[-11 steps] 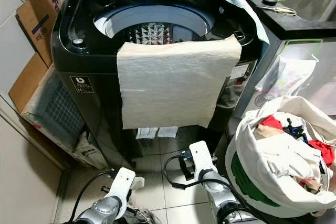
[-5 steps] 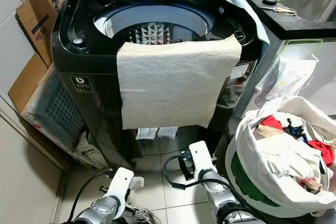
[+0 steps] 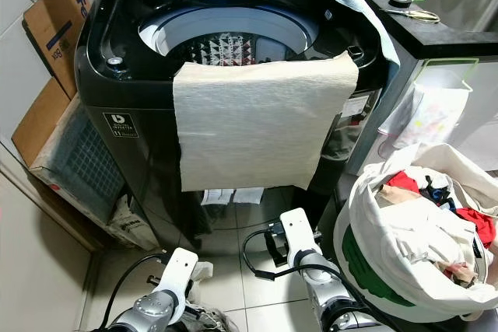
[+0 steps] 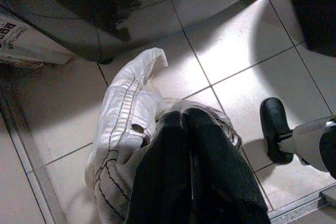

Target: Clothes washing

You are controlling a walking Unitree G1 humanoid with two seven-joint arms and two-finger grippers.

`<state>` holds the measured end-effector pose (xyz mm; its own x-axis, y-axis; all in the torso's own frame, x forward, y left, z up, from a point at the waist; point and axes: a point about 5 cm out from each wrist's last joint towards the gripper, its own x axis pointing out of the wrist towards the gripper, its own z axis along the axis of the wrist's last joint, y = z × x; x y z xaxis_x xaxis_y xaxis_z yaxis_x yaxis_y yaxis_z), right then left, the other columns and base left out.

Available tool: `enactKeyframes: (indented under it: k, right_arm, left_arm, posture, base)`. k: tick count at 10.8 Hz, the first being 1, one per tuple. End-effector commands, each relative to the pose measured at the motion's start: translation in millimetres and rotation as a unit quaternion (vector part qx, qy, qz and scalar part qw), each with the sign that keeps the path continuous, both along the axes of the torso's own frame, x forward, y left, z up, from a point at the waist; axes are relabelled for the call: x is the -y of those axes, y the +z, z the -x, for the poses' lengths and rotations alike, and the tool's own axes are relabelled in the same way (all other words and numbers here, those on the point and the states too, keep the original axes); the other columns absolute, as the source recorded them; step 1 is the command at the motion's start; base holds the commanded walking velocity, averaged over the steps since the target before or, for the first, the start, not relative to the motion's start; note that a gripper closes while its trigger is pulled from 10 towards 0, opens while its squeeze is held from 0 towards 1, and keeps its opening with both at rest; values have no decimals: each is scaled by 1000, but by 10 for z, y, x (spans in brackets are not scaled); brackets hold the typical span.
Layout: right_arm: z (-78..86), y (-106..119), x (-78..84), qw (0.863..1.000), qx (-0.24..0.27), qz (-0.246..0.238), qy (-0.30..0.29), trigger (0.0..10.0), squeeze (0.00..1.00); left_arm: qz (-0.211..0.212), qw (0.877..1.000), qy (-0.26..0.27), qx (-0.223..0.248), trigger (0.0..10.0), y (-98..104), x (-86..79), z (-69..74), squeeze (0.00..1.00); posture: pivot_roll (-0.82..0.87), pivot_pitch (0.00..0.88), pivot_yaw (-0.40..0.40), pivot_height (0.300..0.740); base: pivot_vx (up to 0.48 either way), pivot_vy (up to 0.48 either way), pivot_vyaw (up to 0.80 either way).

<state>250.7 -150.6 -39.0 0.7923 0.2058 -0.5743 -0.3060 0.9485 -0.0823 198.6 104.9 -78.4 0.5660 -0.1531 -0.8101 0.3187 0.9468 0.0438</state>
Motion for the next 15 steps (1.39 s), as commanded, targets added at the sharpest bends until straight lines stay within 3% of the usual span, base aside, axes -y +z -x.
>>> enactKeyframes:
  k: [1,15]
  right_arm:
    - [-52,40,-9,1000,7,3,11,10000,0]
    - [-29,20,-38,1000,2,1,13,10000,0]
  left_arm:
    - [-2,1000,2,7,10000,30,-15,-60,0]
    - [-9,1000,-3,5,10000,15,-46,-37,0]
  posture:
    - [44,0,12,740]
    - [44,0,15,740]
  base:
    - [0,0,0]
    - [0,0,0]
